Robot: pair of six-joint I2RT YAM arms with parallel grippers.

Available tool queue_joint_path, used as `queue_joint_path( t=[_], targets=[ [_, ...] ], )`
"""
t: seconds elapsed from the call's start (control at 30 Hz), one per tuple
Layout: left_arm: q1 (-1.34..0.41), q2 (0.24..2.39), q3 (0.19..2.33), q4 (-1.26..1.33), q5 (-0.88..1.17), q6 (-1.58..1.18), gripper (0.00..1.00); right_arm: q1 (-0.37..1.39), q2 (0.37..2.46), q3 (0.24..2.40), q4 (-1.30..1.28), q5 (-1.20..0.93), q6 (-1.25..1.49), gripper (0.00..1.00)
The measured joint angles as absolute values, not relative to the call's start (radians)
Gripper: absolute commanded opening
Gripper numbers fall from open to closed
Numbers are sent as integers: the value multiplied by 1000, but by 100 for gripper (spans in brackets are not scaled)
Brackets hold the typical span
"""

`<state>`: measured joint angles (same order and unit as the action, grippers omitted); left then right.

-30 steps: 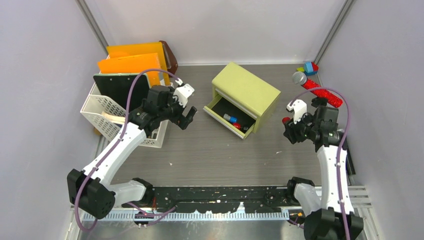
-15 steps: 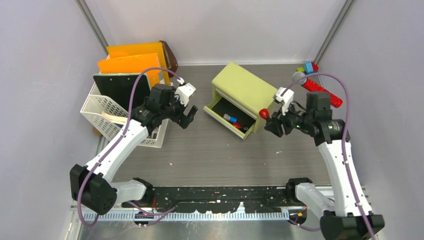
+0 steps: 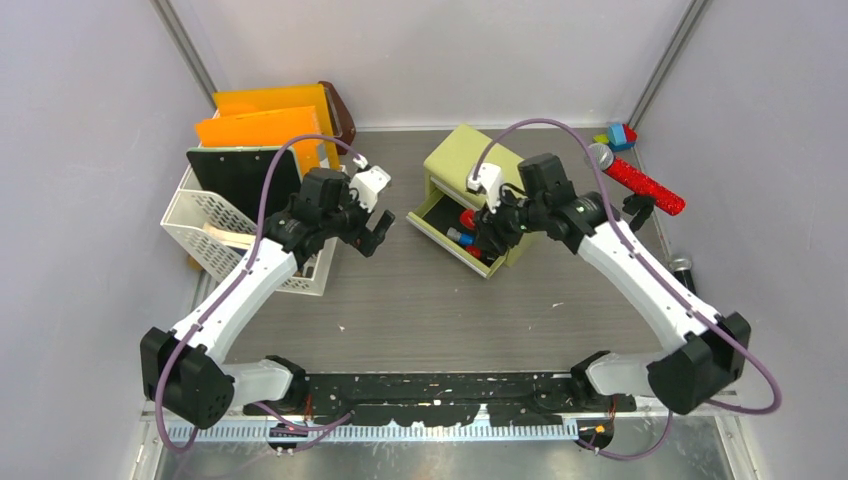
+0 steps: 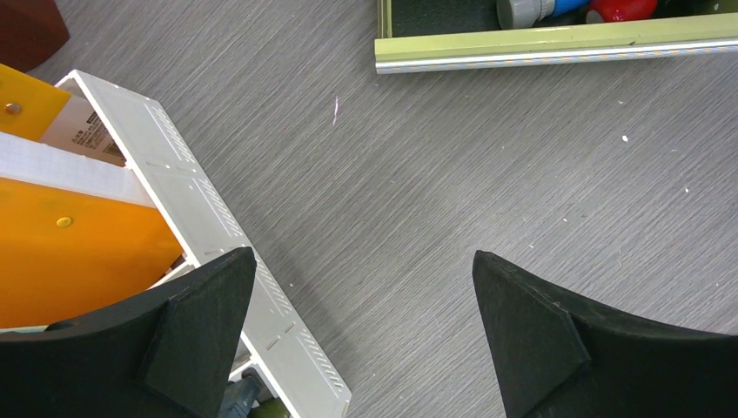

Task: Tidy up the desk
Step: Place the stationery in the drawer.

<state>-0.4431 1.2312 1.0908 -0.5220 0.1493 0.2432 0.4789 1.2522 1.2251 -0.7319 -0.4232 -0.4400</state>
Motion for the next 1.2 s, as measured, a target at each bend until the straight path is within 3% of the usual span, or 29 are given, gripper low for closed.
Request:
queue_joint_path(
  t=[0.33, 0.87, 1.03, 1.2],
  targets=[
    [-443, 1231, 1091, -523, 146, 244, 100, 485, 1527, 1296, -702, -360, -499, 30],
    [-443, 1231, 1091, -522, 146, 244, 100, 515, 1658, 1328, -701, -342, -519, 57],
    [-443, 1231, 1091, -523, 146, 244, 100, 515, 1658, 1328, -704, -336, -513, 71],
    [-443, 1231, 1091, -523, 146, 244, 100, 514, 1655, 1328, -704, -321, -510, 74]
  ],
)
